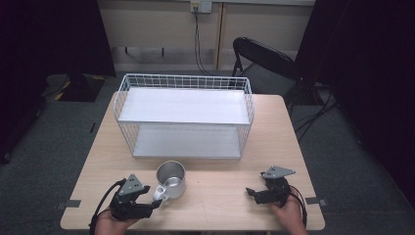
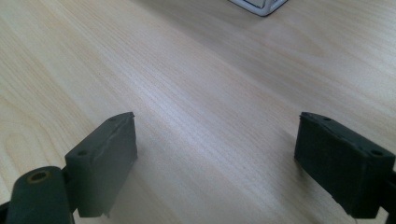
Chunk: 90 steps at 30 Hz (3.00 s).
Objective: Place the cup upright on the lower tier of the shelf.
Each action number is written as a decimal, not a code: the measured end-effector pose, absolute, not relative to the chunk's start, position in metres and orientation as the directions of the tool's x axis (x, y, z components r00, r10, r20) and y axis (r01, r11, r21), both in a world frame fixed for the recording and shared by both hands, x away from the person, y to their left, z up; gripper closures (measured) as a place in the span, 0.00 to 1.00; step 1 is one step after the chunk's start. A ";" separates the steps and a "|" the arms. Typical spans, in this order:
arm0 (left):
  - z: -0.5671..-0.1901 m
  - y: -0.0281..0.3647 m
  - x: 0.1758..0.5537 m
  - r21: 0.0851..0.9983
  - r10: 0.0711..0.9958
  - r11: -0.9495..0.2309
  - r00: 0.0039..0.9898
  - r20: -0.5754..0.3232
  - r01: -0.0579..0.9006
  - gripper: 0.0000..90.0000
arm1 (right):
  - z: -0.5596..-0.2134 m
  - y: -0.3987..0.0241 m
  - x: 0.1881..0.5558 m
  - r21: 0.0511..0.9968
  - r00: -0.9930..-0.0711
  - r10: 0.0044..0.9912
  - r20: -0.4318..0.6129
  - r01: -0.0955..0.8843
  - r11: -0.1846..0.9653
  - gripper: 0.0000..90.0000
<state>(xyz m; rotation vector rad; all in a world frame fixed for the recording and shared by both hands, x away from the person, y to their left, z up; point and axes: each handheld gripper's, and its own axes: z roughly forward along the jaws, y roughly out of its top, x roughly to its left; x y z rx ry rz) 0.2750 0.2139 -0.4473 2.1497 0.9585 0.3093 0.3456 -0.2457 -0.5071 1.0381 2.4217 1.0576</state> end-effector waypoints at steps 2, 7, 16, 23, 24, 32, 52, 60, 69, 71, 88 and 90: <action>-0.446 0.215 0.275 0.723 0.731 -0.449 0.681 -0.040 0.525 0.48 | -0.507 -0.246 0.346 0.730 -0.693 0.721 0.012 0.499 0.467 0.14; -0.447 0.221 0.279 0.727 0.754 -0.422 0.655 -0.050 0.541 0.51 | -0.507 -0.245 0.346 0.730 -0.690 0.724 0.012 0.500 0.465 0.14; -0.448 0.226 0.283 0.741 0.735 -0.427 0.676 -0.050 0.519 0.58 | -0.507 -0.245 0.346 0.731 -0.688 0.725 0.012 0.501 0.464 0.14; -0.448 0.219 0.287 0.738 0.696 -0.453 0.716 -0.057 0.499 0.64 | -0.507 -0.245 0.346 0.731 -0.688 0.726 0.012 0.501 0.463 0.14; -0.448 0.218 0.288 0.735 0.693 -0.460 0.719 -0.053 0.498 0.66 | -0.507 -0.245 0.346 0.731 -0.688 0.726 0.011 0.501 0.463 0.14; -0.446 0.219 0.293 0.717 0.682 -0.453 0.724 -0.104 0.530 0.76 | -0.507 -0.245 0.346 0.730 -0.687 0.726 0.012 0.502 0.463 0.14; -0.445 0.215 0.293 0.716 0.661 -0.506 0.749 -0.037 0.482 0.79 | -0.507 -0.245 0.346 0.731 -0.686 0.727 0.012 0.502 0.462 0.14; -0.442 0.215 0.294 0.721 0.679 -0.482 0.732 -0.051 0.497 0.73 | -0.507 -0.245 0.346 0.731 -0.686 0.728 0.012 0.502 0.462 0.14; -0.440 0.208 0.298 0.711 0.670 -0.487 0.739 -0.068 0.507 0.78 | -0.507 -0.245 0.346 0.731 -0.686 0.728 0.012 0.502 0.462 0.14; -0.439 0.207 0.298 0.705 0.667 -0.504 0.744 -0.051 0.500 0.79 | -0.507 -0.245 0.346 0.731 -0.686 0.728 0.012 0.502 0.462 0.14; -0.434 0.209 0.296 0.750 0.665 -0.482 0.746 -0.024 0.453 0.80 | -0.507 -0.245 0.346 0.731 -0.686 0.727 0.012 0.503 0.462 0.14; -0.433 0.209 0.296 0.754 0.670 -0.482 0.743 -0.012 0.447 0.80 | -0.507 -0.245 0.346 0.731 -0.686 0.727 0.012 0.502 0.462 0.14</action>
